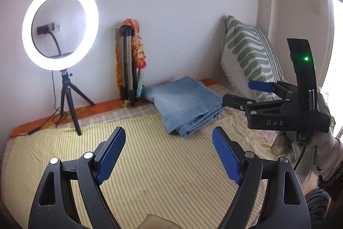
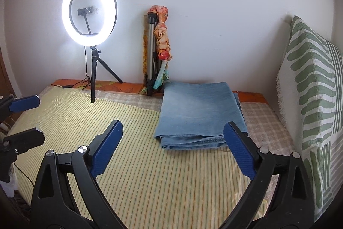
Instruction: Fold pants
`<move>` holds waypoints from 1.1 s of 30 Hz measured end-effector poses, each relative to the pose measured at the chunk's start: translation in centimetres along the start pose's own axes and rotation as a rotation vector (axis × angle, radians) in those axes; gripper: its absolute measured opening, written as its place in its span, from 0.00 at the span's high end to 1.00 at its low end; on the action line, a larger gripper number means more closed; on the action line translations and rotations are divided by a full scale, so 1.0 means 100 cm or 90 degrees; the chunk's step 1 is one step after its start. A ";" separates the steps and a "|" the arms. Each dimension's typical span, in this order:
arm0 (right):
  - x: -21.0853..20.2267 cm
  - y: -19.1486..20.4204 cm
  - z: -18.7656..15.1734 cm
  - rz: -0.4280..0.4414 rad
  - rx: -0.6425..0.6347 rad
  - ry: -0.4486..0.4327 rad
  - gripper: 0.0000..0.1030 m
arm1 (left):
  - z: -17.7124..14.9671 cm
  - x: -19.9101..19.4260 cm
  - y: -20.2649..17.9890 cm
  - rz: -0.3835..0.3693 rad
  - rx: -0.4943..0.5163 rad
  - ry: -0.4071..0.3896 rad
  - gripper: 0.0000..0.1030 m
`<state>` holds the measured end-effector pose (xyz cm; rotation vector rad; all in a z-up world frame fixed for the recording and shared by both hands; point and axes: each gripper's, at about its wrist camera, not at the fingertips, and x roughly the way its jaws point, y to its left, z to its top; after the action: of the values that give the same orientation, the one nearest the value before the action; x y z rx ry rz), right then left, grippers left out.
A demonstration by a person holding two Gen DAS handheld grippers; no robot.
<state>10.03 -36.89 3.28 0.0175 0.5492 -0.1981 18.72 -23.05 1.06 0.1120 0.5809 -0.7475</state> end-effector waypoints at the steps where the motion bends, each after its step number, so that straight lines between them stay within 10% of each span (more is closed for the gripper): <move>1: 0.000 0.001 -0.002 -0.002 0.000 -0.001 0.06 | -0.002 0.000 0.000 0.002 -0.001 0.002 0.19; 33: 0.036 -0.006 -0.049 -0.032 0.041 0.010 0.02 | -0.032 0.012 0.024 0.060 -0.022 0.012 0.05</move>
<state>10.41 -37.82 -2.80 0.0683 0.5586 -0.2648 19.55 -21.09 -2.54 0.1141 0.6014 -0.6457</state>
